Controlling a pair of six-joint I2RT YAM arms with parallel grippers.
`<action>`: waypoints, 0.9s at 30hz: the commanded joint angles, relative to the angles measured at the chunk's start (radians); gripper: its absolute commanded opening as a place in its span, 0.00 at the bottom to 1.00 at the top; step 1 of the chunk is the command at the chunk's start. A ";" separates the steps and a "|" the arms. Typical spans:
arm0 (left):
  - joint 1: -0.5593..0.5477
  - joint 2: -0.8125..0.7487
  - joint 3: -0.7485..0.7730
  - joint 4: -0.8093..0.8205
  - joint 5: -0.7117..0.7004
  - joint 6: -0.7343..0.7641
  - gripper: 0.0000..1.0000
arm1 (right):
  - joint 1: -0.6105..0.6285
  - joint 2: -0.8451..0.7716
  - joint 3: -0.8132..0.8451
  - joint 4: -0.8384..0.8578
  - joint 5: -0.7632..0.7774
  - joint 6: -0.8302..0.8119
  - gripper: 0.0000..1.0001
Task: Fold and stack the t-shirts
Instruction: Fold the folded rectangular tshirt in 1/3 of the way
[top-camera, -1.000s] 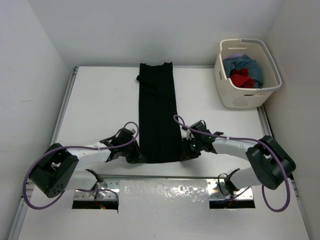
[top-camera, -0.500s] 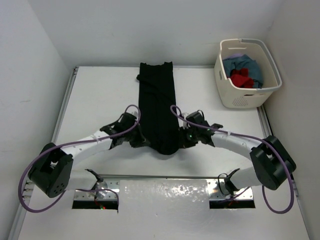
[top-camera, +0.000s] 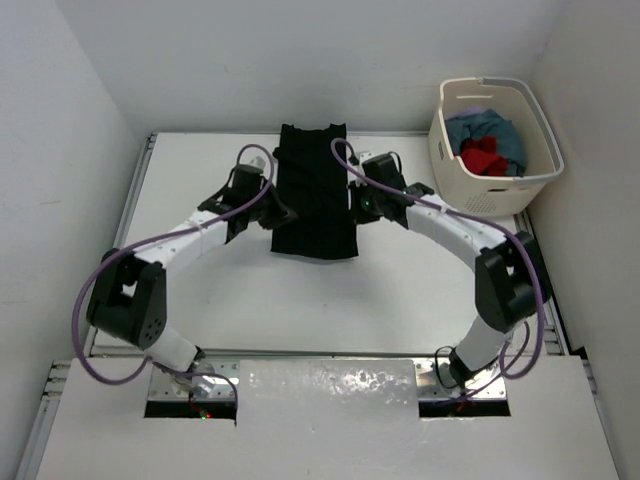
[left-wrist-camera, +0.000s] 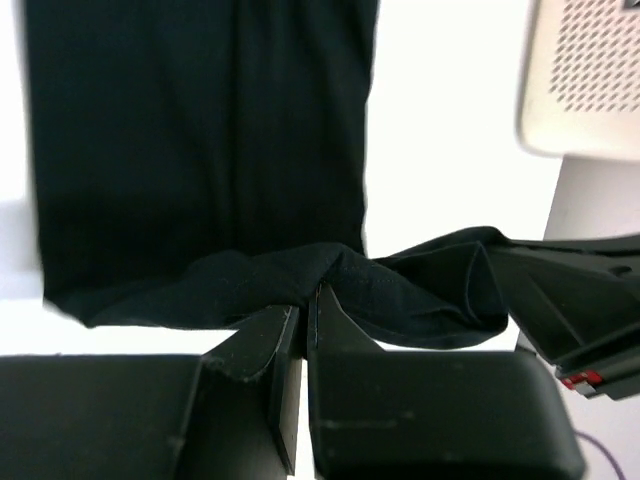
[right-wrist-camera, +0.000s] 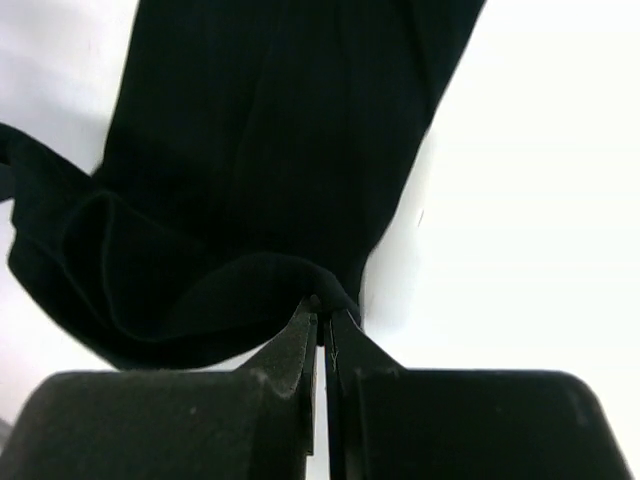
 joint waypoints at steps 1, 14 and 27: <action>0.037 0.086 0.119 0.078 -0.007 0.062 0.00 | -0.043 0.077 0.150 -0.022 -0.021 -0.090 0.00; 0.142 0.309 0.355 0.090 0.056 0.118 0.00 | -0.115 0.358 0.463 -0.010 -0.136 -0.186 0.00; 0.178 0.519 0.528 0.060 0.048 0.160 0.00 | -0.142 0.584 0.667 0.053 -0.147 -0.159 0.00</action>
